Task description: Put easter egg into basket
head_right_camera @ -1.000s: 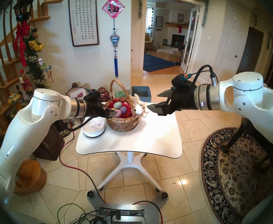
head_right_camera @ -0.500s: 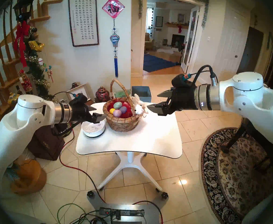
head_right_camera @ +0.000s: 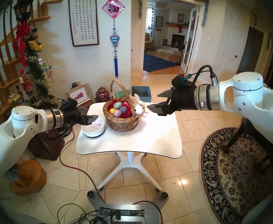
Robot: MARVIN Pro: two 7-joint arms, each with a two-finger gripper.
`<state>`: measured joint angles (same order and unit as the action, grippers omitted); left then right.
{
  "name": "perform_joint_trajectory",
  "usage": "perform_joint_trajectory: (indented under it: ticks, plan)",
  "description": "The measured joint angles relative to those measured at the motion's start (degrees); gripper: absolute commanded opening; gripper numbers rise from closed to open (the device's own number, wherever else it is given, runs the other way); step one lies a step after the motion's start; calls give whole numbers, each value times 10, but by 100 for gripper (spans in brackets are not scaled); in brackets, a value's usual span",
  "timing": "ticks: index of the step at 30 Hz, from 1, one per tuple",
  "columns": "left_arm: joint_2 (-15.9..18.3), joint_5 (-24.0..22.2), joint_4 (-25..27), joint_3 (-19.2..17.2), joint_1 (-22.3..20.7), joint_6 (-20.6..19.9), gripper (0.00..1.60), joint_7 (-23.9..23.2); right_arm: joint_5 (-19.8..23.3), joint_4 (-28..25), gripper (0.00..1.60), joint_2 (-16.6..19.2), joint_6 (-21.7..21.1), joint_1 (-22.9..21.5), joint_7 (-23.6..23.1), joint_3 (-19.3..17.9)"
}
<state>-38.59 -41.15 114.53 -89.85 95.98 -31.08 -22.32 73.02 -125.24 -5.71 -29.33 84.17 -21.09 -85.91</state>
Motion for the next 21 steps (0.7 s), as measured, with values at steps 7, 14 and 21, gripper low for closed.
perform_joint_trajectory:
  ticks: [7,14,21]
  plan:
    - [-20,47,-17,-14,33,63,160,-60,0,0,160,0,0,0,0,0]
    - [-40,75,-37,-25,52,121,160,-106,0,0,160,0,0,0,0,0]
    - [-49,82,-53,-31,65,177,160,-131,0,0,160,0,0,0,0,-1]
